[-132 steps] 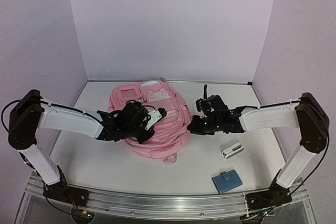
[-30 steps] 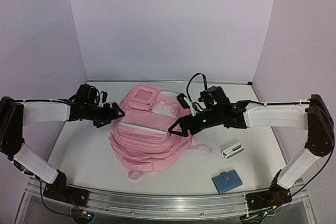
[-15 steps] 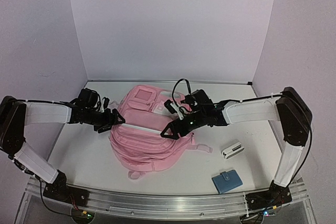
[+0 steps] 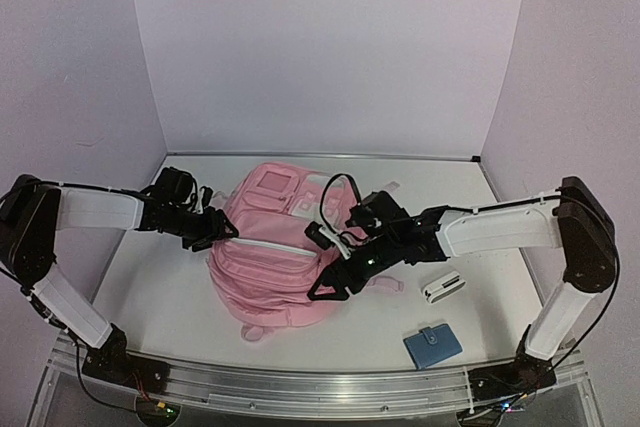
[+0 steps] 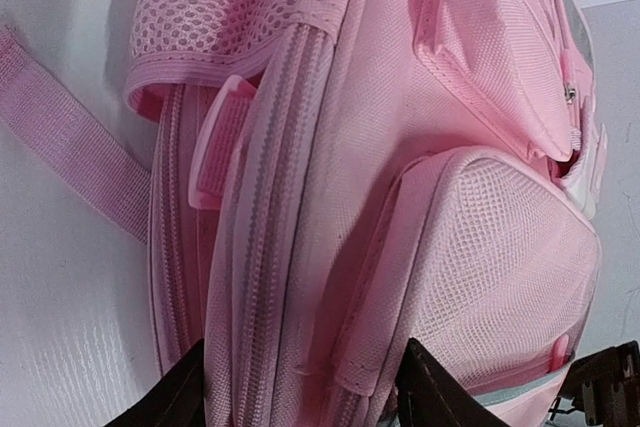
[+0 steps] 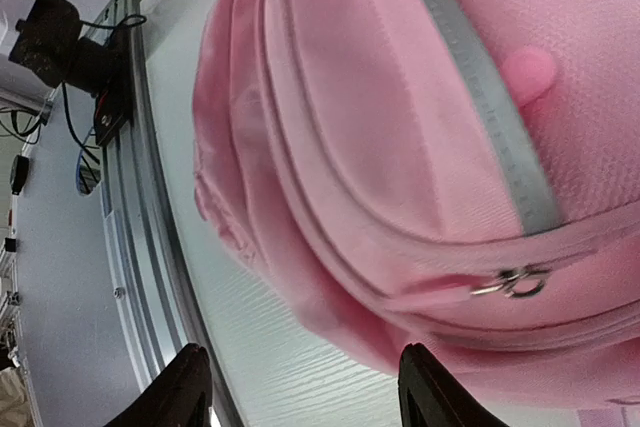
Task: Pack the student bag
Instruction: Adjust the student bag at the center of the board, then unzip the student bag at the center of the board.
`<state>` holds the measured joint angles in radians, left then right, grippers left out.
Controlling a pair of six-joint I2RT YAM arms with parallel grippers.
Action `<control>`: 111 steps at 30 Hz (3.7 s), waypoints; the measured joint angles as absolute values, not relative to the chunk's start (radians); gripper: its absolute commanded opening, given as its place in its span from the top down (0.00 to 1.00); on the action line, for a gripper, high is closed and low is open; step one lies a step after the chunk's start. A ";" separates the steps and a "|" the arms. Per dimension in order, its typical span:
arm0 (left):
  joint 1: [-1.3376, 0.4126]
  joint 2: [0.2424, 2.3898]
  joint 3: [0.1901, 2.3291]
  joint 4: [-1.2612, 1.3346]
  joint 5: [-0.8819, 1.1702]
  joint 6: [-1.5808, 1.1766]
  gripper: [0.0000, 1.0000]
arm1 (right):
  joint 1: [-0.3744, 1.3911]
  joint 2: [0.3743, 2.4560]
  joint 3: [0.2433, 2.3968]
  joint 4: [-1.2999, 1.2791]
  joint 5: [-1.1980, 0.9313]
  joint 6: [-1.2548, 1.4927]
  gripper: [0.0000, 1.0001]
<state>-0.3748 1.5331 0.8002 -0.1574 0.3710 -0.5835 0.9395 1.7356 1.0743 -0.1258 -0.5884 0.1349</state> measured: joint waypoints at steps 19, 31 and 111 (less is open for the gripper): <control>-0.375 1.538 0.806 -0.159 0.375 -0.584 0.49 | 0.938 1.729 1.061 -0.036 -0.302 0.169 0.66; -0.376 1.536 0.806 -0.157 0.385 -0.594 0.79 | 0.952 1.811 1.063 0.034 -0.319 0.224 0.99; -0.453 1.590 0.850 -0.048 0.241 -0.784 1.00 | 0.869 1.938 1.252 -0.135 -0.105 0.304 1.00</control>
